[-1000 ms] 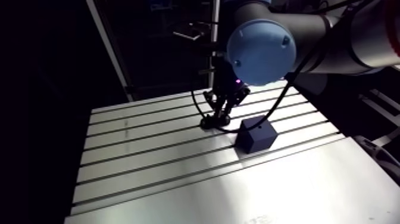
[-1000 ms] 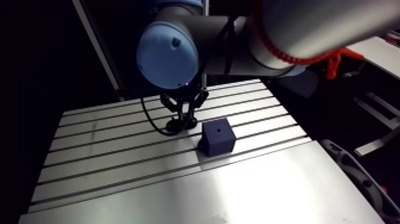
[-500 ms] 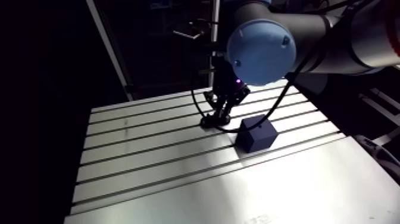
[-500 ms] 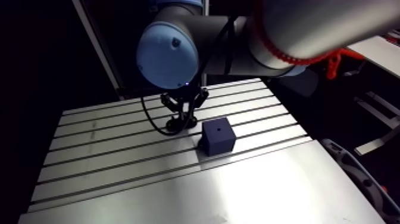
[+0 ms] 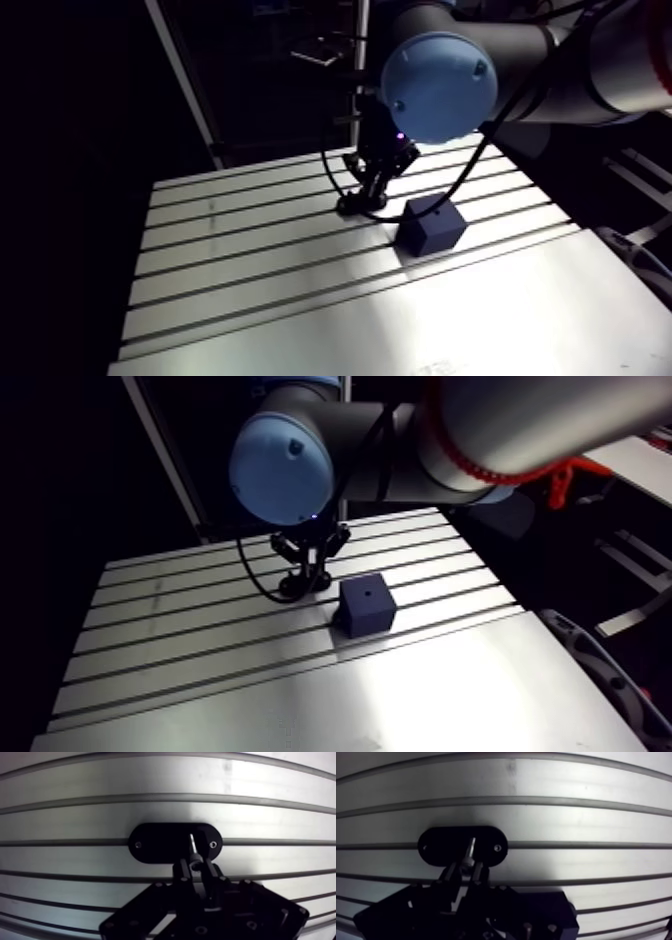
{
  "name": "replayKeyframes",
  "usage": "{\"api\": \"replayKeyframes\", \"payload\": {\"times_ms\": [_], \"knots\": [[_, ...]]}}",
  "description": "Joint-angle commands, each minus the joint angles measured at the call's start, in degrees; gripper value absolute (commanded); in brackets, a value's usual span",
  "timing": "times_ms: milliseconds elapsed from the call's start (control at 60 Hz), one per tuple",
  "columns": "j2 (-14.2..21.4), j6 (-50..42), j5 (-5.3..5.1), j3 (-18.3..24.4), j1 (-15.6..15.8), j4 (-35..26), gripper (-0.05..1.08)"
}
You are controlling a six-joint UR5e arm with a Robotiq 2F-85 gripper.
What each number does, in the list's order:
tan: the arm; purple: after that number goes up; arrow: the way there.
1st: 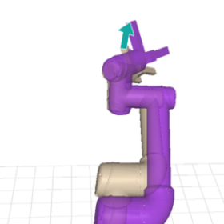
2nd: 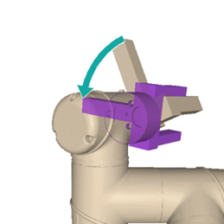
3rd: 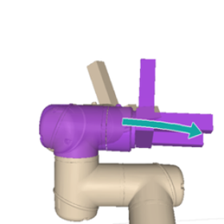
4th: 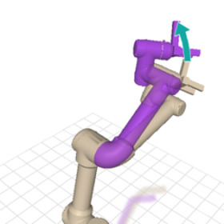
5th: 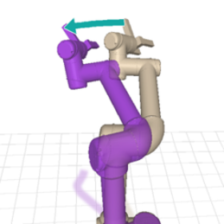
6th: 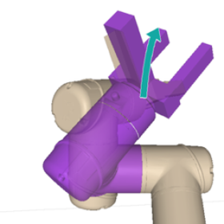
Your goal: Pick up the M10 bolt and insert it into the hole until fully seated.
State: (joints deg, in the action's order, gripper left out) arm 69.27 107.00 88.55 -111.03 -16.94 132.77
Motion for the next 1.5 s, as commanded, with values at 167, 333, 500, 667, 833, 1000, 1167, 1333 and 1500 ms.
{"api": "replayKeyframes", "payload": {"times_ms": [167, 333, 500, 667, 833, 1000, 1167, 1333, 1500], "knots": [[0.89, 0.8, 0.62, 0.75, -0.02, -0.34, 0.96], [2.97, 1.21, 0.27, 1.36, -0.02, -1.35, 1.01], [4.29, 1.08, -0.24, 3.57, 0.06, -5.63, 1.04], [5.64, 0.4, -0.1, 8.52, -0.02, -13.26, 1.07], [6.0, 0.1, 0.26, 13.55, -0.71, -22.4, 1.08], [6.91, 0.1, 0.44, 16.92, -1.24, -29.27, 1.08], [7.68, 0.35, 0.85, 20.52, -1.42, -35.24, 1.08], [7.68, 0.89, 1.86, 21.85, -1.93, -37.76, 1.08], [8.01, 0.98, 4.51, 21.95, -2.48, -39.41, 1.08]]}}
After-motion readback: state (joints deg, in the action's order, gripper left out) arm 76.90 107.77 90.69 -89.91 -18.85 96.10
